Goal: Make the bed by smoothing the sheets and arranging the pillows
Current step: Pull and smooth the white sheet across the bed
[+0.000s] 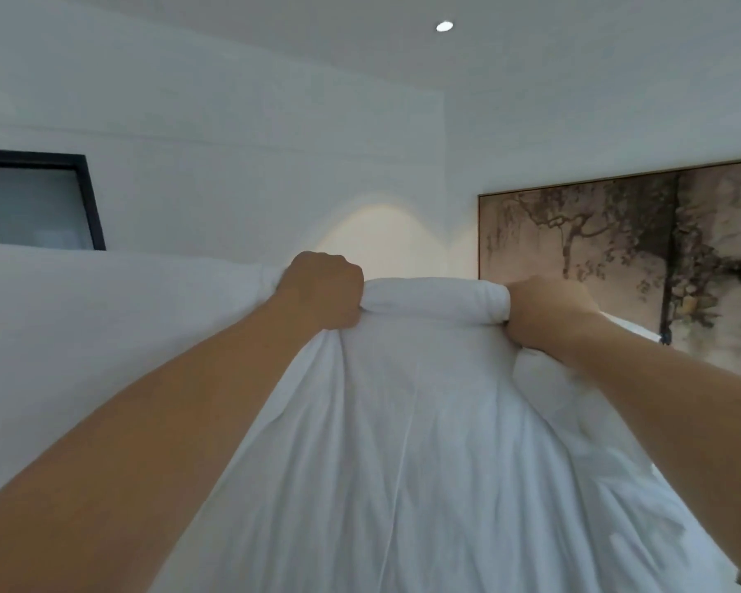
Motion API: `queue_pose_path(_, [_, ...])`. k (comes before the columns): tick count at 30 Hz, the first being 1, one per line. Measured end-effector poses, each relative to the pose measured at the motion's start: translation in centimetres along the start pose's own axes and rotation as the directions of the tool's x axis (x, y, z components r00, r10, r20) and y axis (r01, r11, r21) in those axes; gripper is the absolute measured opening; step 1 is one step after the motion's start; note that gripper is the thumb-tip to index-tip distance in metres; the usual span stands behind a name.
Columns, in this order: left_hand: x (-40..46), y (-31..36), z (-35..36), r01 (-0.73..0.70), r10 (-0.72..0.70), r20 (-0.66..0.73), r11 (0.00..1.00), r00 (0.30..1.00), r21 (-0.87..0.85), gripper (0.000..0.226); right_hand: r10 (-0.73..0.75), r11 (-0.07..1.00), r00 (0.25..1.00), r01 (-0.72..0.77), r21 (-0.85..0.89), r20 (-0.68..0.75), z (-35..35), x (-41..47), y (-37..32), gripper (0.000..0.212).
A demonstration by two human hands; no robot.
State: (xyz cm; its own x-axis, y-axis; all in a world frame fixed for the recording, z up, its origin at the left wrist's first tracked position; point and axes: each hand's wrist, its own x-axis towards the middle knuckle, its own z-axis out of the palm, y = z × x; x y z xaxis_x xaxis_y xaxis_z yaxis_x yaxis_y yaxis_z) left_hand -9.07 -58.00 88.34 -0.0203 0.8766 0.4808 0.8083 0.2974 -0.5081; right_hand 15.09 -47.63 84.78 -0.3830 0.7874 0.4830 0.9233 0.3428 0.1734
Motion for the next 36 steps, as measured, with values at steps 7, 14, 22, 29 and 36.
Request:
queue_pose_path(7, [4.6,-3.6,11.1,0.112,-0.11,0.21,0.994,0.972,0.004,0.02,-0.244,0.966,0.969,0.246,0.078,-0.031,7.3,11.1,-6.1,0.022])
queue_pose_path(14, [7.9,-10.2,9.9,0.263,-0.262,-0.031,0.956,0.965,0.129,0.025,-0.35,0.872,0.83,0.458,0.173,-0.435,3.0,21.0,-7.8,0.009])
queue_pose_path(22, [8.7,-8.3,2.5,0.311,-0.273,-0.241,0.94,0.931,0.137,0.014,-0.306,0.891,0.732,0.445,0.087,-0.609,-1.9,19.8,-1.1,0.006])
queue_pose_path(29, [2.0,2.2,4.4,0.203,-0.197,-0.125,0.978,0.972,0.039,0.018,-0.41,0.891,0.875,0.445,0.095,-0.256,5.5,9.3,3.4,0.008])
queue_pose_path(36, [-17.0,17.5,12.7,0.169,-0.012,0.461,0.939,0.888,-0.301,0.026,-0.45,0.891,0.802,0.374,0.259,0.391,19.2,-10.4,1.7,0.025])
